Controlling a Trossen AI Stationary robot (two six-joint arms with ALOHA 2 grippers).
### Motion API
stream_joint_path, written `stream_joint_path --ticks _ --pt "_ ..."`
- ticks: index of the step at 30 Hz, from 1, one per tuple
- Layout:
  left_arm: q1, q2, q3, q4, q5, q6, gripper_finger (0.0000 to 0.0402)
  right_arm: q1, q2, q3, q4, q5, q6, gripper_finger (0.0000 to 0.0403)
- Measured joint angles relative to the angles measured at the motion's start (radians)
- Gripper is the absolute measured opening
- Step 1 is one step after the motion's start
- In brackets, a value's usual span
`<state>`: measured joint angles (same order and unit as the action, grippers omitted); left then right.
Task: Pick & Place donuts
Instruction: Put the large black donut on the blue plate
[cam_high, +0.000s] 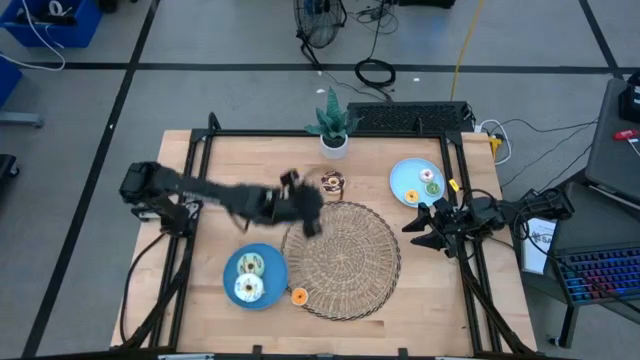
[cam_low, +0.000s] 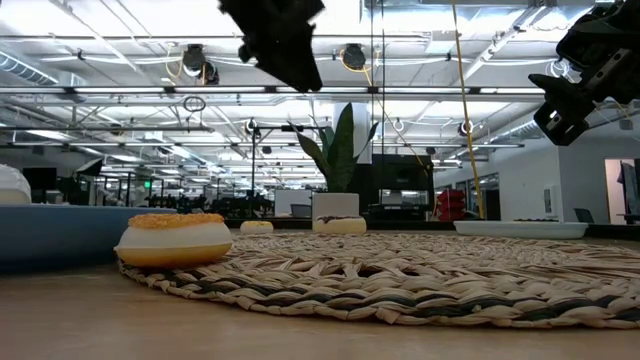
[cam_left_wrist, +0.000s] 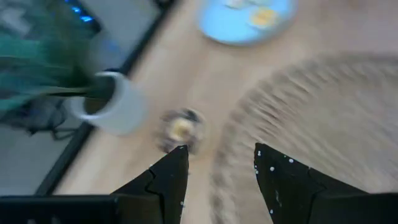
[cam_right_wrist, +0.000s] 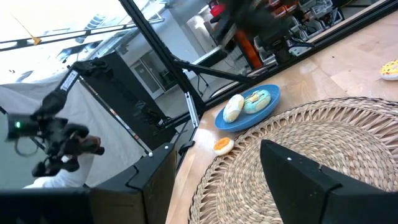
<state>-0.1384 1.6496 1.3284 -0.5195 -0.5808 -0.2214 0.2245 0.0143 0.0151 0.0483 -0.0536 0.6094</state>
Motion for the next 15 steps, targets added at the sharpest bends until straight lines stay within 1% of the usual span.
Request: stream_joint_path --ticks 2,5,7,9,12,15 --pt "0.080 0.000 0.034 -0.009 0.021 -0.001 0.0186 0.000 0.000 0.000 0.000 0.000 0.000 0.0219" --pt "0.189 0.000 0.072 -0.027 0.166 0.000 0.0186 0.000 0.000 0.000 0.000 0.000 0.000 0.0219" --pt "0.241 0.034 0.103 -0.029 0.257 0.035 0.0186 0.000 0.000 0.000 0.000 0.000 0.000 0.0219" --pt "0.263 0.098 0.152 -0.052 0.275 0.076 0.0186 0.000 0.000 0.000 0.000 0.000 0.000 0.0219" --pt "0.273 0.242 0.311 -0.088 0.300 0.085 0.0186 0.000 0.000 0.000 0.002 0.000 0.000 0.0219" --pt "0.286 0.380 0.505 -0.238 0.318 0.084 0.0186 0.000 0.004 0.000 0.003 0.000 0.000 0.0219"
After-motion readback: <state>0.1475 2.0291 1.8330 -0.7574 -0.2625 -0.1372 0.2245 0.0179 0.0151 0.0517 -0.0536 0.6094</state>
